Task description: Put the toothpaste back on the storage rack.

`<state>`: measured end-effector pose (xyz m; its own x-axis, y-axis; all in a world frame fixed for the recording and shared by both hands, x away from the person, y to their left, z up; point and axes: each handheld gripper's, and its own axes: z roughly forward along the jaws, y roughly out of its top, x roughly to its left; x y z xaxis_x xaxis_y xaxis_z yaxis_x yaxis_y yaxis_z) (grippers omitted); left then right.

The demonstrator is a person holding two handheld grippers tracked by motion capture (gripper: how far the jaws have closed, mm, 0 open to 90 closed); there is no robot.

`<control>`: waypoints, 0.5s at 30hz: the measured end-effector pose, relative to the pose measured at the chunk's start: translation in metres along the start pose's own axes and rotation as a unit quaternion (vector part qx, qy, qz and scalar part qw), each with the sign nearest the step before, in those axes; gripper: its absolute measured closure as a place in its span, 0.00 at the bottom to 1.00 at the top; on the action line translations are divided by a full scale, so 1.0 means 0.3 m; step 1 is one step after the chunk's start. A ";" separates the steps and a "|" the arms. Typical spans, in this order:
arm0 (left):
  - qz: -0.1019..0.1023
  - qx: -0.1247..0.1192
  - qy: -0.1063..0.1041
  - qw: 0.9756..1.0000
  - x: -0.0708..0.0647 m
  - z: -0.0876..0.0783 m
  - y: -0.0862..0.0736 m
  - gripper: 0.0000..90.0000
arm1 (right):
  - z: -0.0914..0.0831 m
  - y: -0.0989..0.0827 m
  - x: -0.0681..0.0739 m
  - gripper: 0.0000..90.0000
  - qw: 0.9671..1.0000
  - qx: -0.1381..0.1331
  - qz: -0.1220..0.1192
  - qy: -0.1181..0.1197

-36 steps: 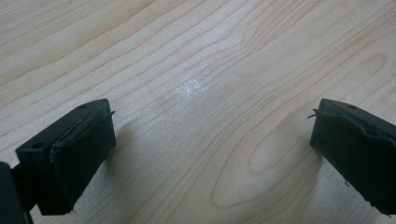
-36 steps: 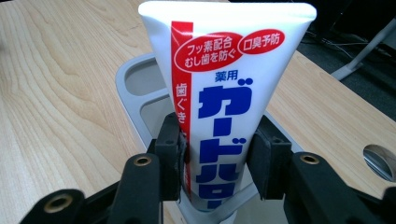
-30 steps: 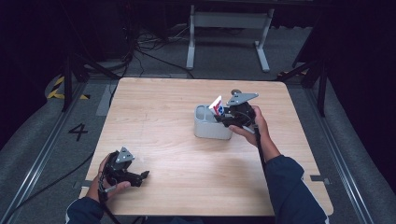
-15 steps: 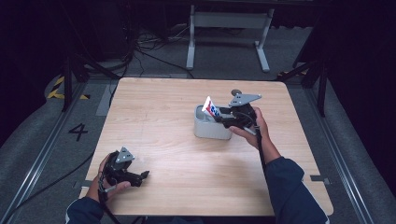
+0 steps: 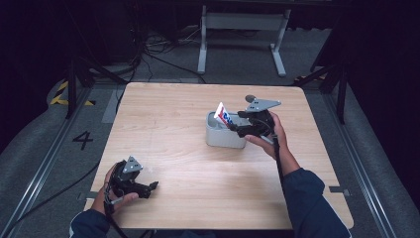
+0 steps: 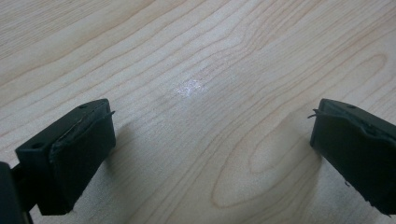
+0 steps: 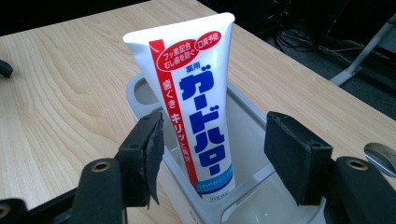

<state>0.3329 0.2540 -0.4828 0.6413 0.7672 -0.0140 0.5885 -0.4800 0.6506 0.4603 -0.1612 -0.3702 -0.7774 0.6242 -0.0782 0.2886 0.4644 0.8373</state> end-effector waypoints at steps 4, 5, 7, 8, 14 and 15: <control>0.002 0.000 0.000 1.000 0.001 0.000 0.000 0.01 | -0.014 0.006 0.009 0.42 1.000 0.000 -0.009 -0.007; 0.002 0.000 -0.001 1.000 0.001 0.000 0.000 0.01 | -0.018 0.008 0.012 0.42 1.000 0.000 -0.012 -0.008; 0.002 0.000 0.000 1.000 0.001 0.000 0.000 0.01 | -0.023 0.010 0.016 0.41 1.000 0.004 -0.015 -0.010; 0.000 0.000 0.000 1.000 0.000 0.000 0.000 0.01 | -0.025 0.010 0.018 0.41 1.000 0.006 -0.017 -0.012; 0.002 -0.001 -0.001 1.000 0.001 0.000 0.000 0.00 | -0.047 0.002 0.030 0.41 0.999 0.009 -0.027 -0.018; 0.001 0.000 0.000 1.000 0.001 0.000 0.000 0.00 | -0.051 0.000 0.032 0.41 0.999 0.010 -0.029 -0.017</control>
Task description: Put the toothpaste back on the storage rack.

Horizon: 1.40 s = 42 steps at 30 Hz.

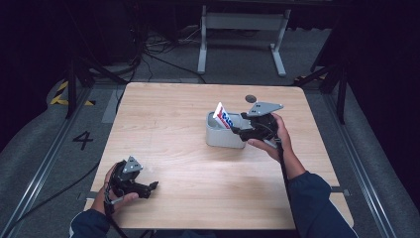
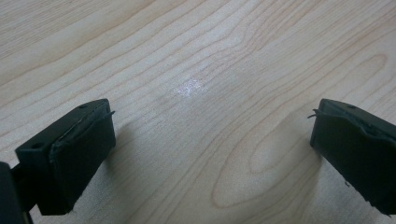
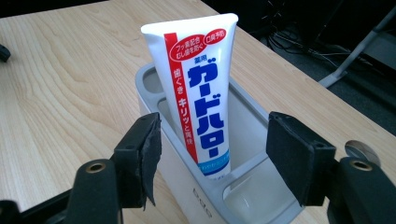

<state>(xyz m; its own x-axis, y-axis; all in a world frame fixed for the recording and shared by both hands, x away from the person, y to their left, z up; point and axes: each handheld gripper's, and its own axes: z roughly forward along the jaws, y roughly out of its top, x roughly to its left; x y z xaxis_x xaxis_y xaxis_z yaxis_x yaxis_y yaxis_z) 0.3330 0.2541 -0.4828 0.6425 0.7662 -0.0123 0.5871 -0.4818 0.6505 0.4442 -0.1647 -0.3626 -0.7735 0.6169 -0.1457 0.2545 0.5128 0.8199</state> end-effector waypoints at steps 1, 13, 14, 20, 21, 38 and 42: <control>0.000 0.000 0.000 1.000 0.000 0.000 0.000 0.01 | -0.004 -0.001 0.001 0.41 1.000 0.000 -0.004 -0.001; 0.001 -0.001 -0.001 1.000 0.000 0.001 0.000 0.01 | -0.063 -0.022 0.016 0.40 1.000 0.007 -0.019 -0.006; 0.000 0.000 0.000 1.000 0.000 0.000 0.000 0.01 | -0.067 -0.025 0.017 0.40 1.000 0.007 -0.018 -0.006; 0.000 0.000 0.000 1.000 0.000 0.000 0.000 0.00 | -0.093 -0.046 0.022 0.40 1.000 0.010 -0.021 -0.017; 0.000 0.000 0.000 1.000 0.000 0.000 0.000 0.01 | -0.097 -0.048 0.020 0.40 1.000 0.010 -0.023 -0.019; 0.000 0.000 0.000 1.000 0.000 0.000 0.000 0.01 | -0.155 -0.126 0.023 0.39 0.999 0.021 -0.032 -0.030; 0.001 0.000 -0.001 1.000 0.000 0.000 0.000 0.01 | -0.167 -0.146 0.023 0.39 0.998 0.028 -0.040 -0.036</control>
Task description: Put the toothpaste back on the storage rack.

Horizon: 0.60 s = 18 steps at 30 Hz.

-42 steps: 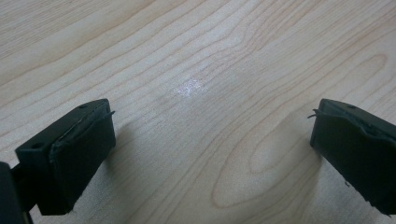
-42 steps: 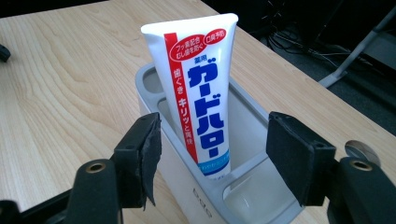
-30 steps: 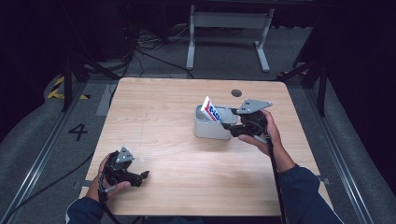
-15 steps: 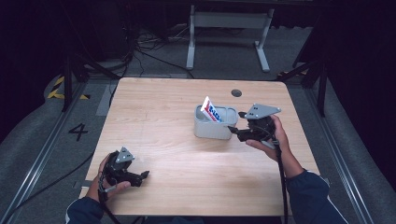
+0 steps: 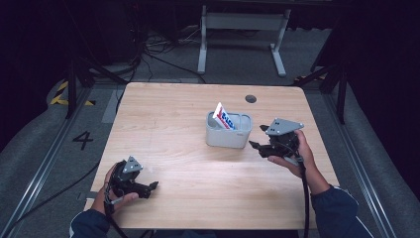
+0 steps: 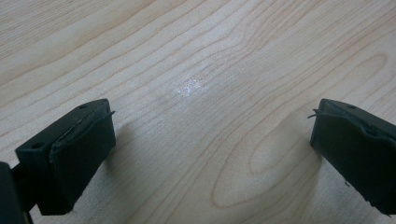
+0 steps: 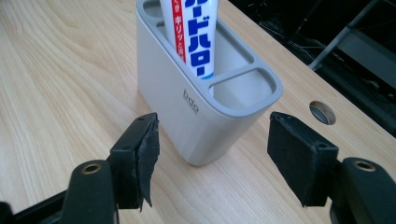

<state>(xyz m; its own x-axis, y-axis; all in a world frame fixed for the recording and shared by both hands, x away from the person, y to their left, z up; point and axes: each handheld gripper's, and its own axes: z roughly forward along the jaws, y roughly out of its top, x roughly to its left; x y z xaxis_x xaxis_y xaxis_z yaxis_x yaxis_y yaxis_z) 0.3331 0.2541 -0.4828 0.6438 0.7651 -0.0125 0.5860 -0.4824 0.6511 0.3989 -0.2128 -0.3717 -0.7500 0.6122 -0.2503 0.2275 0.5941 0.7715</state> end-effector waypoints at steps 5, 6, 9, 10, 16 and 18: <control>0.000 0.000 0.000 1.000 0.000 0.000 0.000 0.01 | -0.015 -0.027 0.000 0.39 1.000 0.005 -0.008 -0.011; 0.000 0.000 0.000 1.000 0.000 0.000 0.000 0.00 | -0.018 -0.033 -0.001 0.39 1.000 0.009 -0.007 -0.012; 0.000 0.000 0.000 1.000 0.000 0.000 0.000 0.00 | -0.026 -0.053 -0.004 0.39 1.000 0.013 -0.003 -0.015; 0.000 0.000 0.000 1.000 0.000 0.000 0.000 0.00 | -0.028 -0.064 -0.006 0.39 1.000 0.014 -0.001 -0.015; 0.000 0.000 0.001 1.000 0.000 0.000 0.000 0.00 | -0.031 -0.128 0.002 0.39 0.999 0.036 -0.003 -0.020; -0.002 0.001 0.000 1.000 -0.001 0.000 0.000 0.00 | -0.034 -0.154 0.004 0.39 0.999 0.038 0.002 -0.023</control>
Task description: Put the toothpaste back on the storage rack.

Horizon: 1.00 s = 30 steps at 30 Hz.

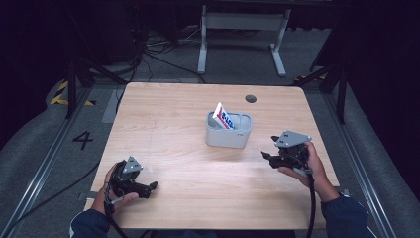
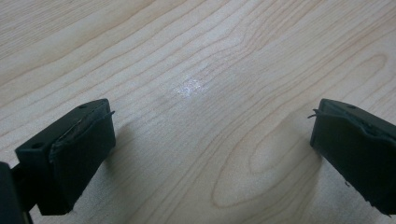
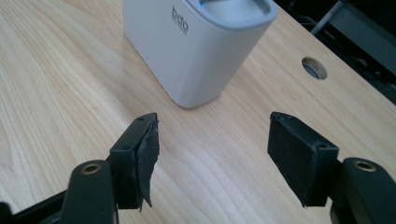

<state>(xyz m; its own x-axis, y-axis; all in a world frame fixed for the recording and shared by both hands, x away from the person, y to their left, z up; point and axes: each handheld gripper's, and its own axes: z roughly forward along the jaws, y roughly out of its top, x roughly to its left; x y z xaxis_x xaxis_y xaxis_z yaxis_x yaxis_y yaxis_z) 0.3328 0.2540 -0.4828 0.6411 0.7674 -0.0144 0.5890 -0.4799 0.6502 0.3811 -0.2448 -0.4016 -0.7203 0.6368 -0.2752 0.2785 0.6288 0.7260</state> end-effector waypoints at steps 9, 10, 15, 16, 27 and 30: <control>0.002 0.000 0.000 1.000 0.001 0.000 0.000 0.00 | -0.018 -0.137 -0.007 0.39 0.999 0.025 0.020 -0.009; 0.002 -0.001 0.000 1.000 0.001 0.000 0.000 0.00 | -0.021 -0.151 -0.009 0.39 0.999 0.026 0.021 -0.010; 0.000 0.000 0.000 1.000 0.000 0.000 0.000 0.00 | -0.039 -0.206 -0.018 0.38 0.999 0.030 0.036 -0.010; 0.002 -0.001 0.000 1.000 0.001 0.000 0.000 0.00 | -0.045 -0.220 -0.022 0.37 0.999 0.029 0.040 -0.011; 0.000 0.000 0.000 1.000 0.000 0.000 0.000 0.00 | -0.109 -0.379 -0.057 0.36 0.996 0.036 0.079 -0.004; 0.002 -0.001 -0.001 1.000 0.001 0.001 0.000 0.00 | -0.125 -0.421 -0.068 0.36 0.995 0.035 0.098 -0.001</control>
<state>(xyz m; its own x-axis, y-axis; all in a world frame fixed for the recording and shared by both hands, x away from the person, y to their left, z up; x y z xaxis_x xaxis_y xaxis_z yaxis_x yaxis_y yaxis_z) 0.3332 0.2540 -0.4829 0.6440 0.7649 -0.0127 0.5858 -0.4823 0.6513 0.3367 -0.3539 -0.4640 -0.6468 0.7508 -0.1340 0.4572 0.5224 0.7198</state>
